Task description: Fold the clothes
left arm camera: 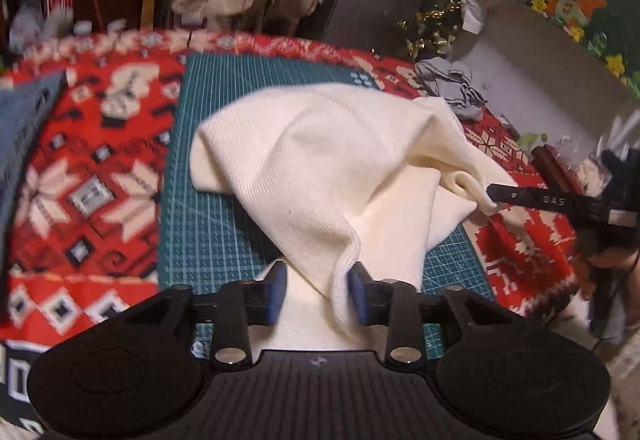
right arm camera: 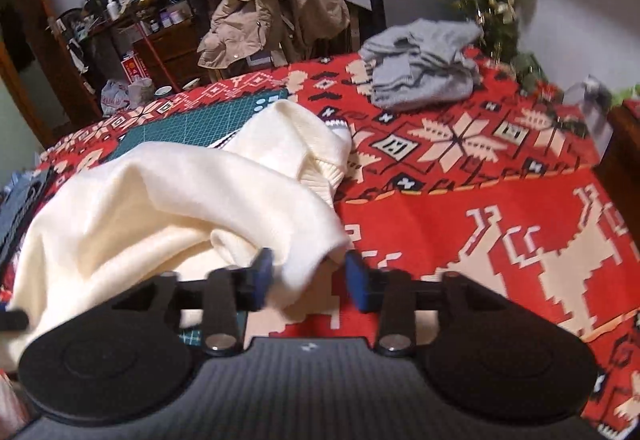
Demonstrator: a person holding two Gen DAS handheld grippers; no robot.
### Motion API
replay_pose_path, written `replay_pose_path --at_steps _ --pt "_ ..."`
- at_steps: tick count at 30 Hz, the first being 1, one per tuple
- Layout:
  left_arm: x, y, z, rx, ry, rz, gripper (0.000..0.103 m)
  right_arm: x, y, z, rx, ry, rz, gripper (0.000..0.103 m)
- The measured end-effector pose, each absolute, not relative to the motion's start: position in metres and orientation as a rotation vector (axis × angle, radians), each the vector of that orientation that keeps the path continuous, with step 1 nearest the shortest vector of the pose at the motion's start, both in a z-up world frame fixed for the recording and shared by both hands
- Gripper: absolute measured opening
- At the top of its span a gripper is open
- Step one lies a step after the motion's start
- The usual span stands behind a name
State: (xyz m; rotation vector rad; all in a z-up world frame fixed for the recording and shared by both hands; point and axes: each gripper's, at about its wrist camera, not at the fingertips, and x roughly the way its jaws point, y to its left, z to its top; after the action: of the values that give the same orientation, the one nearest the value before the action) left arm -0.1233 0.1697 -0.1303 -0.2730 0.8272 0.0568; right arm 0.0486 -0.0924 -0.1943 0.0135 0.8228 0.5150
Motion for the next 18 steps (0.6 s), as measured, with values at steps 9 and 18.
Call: replay_pose_path --at_steps 9,18 --pt "-0.127 0.173 -0.118 -0.218 0.846 0.100 0.065 0.015 -0.103 -0.175 -0.057 0.753 0.550 0.094" --pt "-0.133 0.195 -0.111 -0.234 0.734 0.153 0.086 0.010 -0.100 -0.158 -0.101 0.708 0.599 0.102"
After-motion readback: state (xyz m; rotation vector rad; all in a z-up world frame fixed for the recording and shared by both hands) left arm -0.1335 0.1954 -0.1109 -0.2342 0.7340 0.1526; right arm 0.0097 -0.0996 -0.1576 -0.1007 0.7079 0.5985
